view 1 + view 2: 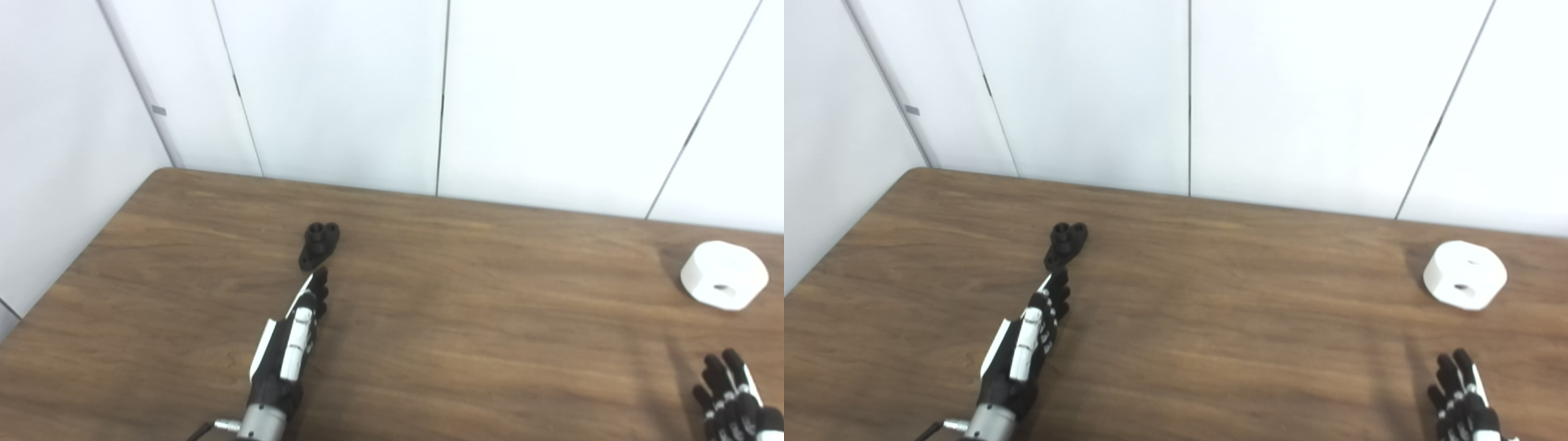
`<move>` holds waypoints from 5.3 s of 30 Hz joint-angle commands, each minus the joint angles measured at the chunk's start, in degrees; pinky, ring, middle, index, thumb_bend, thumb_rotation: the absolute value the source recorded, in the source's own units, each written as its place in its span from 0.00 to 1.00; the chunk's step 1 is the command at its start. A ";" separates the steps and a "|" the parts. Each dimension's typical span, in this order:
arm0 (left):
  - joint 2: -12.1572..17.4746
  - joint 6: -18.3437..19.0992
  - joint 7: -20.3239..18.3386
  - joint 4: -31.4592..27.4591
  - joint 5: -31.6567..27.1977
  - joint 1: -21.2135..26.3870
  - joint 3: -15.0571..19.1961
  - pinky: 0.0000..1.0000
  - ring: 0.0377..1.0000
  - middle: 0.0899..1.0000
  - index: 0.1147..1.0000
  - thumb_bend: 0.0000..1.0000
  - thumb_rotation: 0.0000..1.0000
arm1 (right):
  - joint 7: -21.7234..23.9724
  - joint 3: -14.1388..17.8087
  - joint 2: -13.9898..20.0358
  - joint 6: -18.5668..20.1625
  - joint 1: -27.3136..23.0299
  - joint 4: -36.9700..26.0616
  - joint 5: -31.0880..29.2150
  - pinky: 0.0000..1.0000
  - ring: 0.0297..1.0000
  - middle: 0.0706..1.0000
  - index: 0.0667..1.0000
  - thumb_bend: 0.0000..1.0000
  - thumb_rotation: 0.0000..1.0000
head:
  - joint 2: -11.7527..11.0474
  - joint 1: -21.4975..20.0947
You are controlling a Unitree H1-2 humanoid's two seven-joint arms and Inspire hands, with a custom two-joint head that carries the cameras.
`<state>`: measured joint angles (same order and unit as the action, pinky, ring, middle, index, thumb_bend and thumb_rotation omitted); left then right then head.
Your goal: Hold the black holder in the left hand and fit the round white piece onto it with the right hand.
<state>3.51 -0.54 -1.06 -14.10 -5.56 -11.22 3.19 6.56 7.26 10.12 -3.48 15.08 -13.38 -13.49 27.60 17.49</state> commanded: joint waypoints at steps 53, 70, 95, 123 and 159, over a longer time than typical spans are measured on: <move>17.38 19.83 4.82 -0.73 45.96 17.47 -2.05 0.99 1.00 0.98 0.96 0.89 0.61 | -0.10 -0.48 -1.50 -0.22 -0.47 1.96 1.59 1.00 1.00 0.96 1.00 0.61 1.00 | 1.80 -1.08; 17.93 23.90 5.72 15.21 56.97 26.14 -7.67 1.00 1.00 0.96 0.82 0.95 0.67 | 1.30 -1.49 -1.08 0.32 0.39 0.42 -0.13 1.00 1.00 1.00 1.00 0.57 1.00 | 1.98 -2.65; 17.70 27.01 5.25 22.69 54.83 31.36 -8.39 1.00 1.00 0.94 0.74 0.91 0.65 | 0.73 -2.04 -1.34 0.70 0.84 -1.08 0.58 1.00 1.00 1.00 1.00 0.57 1.00 | 2.26 -3.61; 18.71 25.12 7.39 26.01 51.40 31.52 -8.93 1.00 0.99 0.93 0.66 0.87 0.37 | 0.49 -1.96 -1.13 1.57 1.19 -1.87 0.87 1.00 1.00 0.99 1.00 0.61 1.00 | 3.37 -3.95; 18.65 23.66 9.60 28.50 46.73 30.80 -10.00 0.88 0.92 0.78 0.42 0.53 0.07 | 1.32 -2.89 -0.29 2.04 1.93 -2.78 0.75 1.00 1.00 0.98 1.00 0.65 1.00 | 3.32 -5.07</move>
<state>21.75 22.97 7.96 13.43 40.89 18.73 -7.07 6.60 5.13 9.33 -2.22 16.28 -15.33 -12.44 30.85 12.39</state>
